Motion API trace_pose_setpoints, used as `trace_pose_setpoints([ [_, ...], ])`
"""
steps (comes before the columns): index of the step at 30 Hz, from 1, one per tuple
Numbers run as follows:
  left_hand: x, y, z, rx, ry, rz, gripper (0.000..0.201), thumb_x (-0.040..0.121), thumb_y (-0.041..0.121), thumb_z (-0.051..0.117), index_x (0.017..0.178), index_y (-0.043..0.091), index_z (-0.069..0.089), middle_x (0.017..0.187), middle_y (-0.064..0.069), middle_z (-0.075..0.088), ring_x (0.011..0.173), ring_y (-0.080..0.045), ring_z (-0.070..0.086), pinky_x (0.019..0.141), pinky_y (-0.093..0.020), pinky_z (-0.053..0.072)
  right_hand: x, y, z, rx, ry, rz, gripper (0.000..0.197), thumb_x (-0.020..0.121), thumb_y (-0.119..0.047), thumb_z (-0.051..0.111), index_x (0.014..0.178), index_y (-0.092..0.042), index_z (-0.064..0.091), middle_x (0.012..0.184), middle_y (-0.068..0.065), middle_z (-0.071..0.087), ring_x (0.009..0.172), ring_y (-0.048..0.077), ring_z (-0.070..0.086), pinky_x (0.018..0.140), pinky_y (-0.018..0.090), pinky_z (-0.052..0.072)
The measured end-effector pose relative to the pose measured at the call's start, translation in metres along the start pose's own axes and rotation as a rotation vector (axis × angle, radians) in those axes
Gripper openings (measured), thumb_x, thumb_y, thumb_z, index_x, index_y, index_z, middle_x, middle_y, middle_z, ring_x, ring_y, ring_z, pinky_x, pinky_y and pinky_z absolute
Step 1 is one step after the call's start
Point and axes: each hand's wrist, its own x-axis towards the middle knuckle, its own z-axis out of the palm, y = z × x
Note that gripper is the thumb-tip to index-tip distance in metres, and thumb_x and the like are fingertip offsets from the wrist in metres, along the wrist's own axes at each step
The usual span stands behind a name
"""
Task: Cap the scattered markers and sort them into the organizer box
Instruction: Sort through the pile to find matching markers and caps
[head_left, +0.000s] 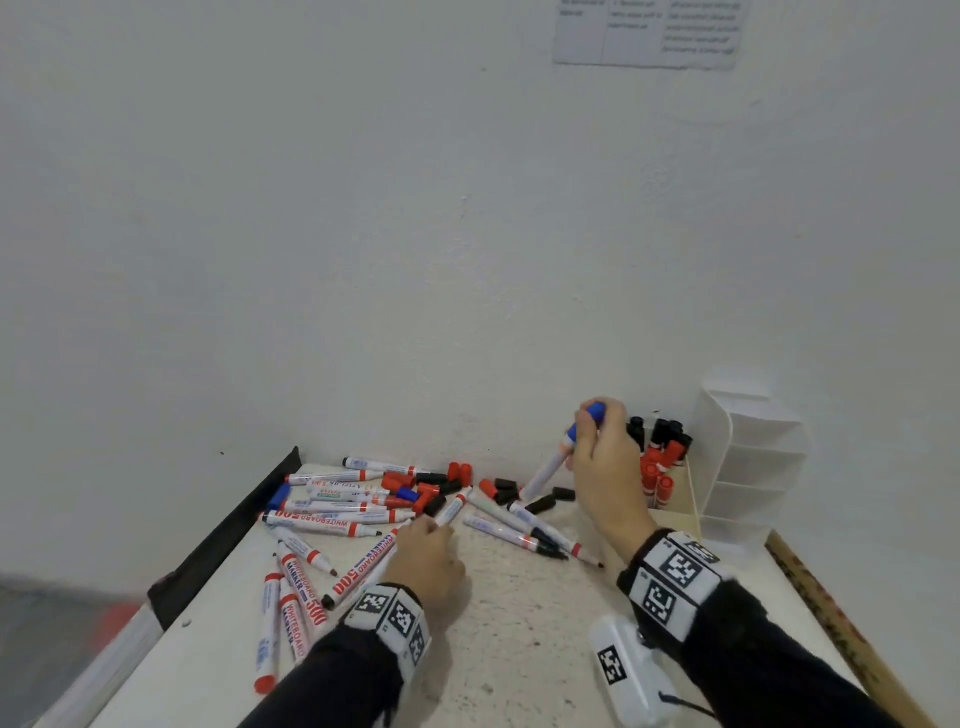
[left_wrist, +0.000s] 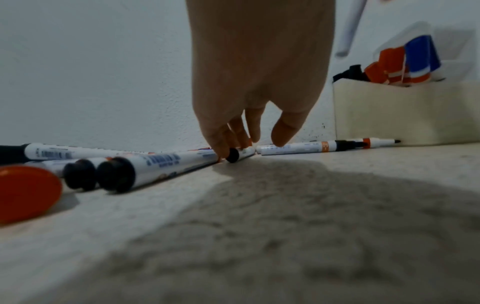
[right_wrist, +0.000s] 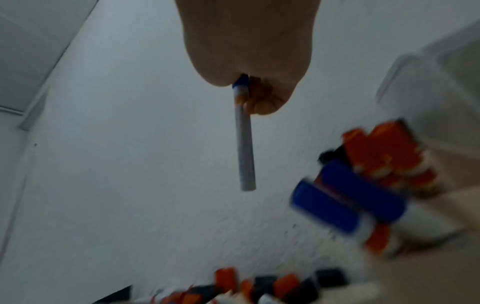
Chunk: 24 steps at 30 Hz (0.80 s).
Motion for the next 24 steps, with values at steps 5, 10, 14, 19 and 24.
trace_pose_setpoints([
  [5,0.006,0.004,-0.006,-0.047,0.025,-0.066,0.050,0.089,0.027,0.049,0.135,0.014,0.036,0.137,-0.007,0.041,0.122,-0.023,0.040,0.104,-0.033,0.039,0.021,-0.016,-0.068,-0.092,0.272,-0.182,0.010,0.100,-0.017,0.033,0.103,-0.013,0.041,0.067,-0.007,0.048,0.059,0.004,0.052,0.058,0.017,0.041],
  [10,0.009,0.005,-0.007,-0.106,0.048,-0.135,0.039,0.094,0.023,0.047,0.130,0.010,0.040,0.130,-0.009,0.044,0.113,-0.018,0.050,0.099,-0.028,0.044,0.030,0.001,-0.124,-0.158,0.507,-0.243,0.022,0.098,-0.008,0.033,0.112,0.007,0.038,0.080,-0.001,0.047,0.071,-0.003,0.056,0.068,0.011,0.043],
  [14,0.014,0.000,-0.008,-0.126,-0.006,-0.175,0.026,0.096,0.023,0.045,0.119,0.011,0.048,0.120,-0.005,0.053,0.094,-0.011,0.057,0.087,-0.021,0.048,0.026,0.028,-0.141,-0.198,0.552,-0.163,0.026,0.096,-0.017,0.034,0.114,0.000,0.041,0.103,0.018,0.048,0.089,0.032,0.053,0.078,0.032,0.040],
  [19,0.016,-0.002,-0.008,-0.106,-0.088,-0.214,0.021,0.096,0.025,0.044,0.109,0.013,0.055,0.101,0.000,0.058,0.088,-0.012,0.056,0.085,-0.022,0.048,0.019,0.047,-0.134,-0.335,0.411,-0.027,0.025,0.094,-0.005,0.044,0.118,0.001,0.046,0.115,0.021,0.049,0.090,0.017,0.047,0.081,0.019,0.034],
  [24,0.013,-0.002,-0.012,-0.217,-0.104,-0.261,0.018,0.094,0.028,0.047,0.100,0.014,0.056,0.097,-0.001,0.062,0.086,-0.012,0.061,0.079,-0.022,0.050,0.019,0.060,-0.127,-0.369,0.375,0.039,0.016,0.092,-0.009,0.049,0.108,-0.007,0.048,0.107,0.017,0.057,0.086,0.023,0.051,0.077,0.027,0.035],
])
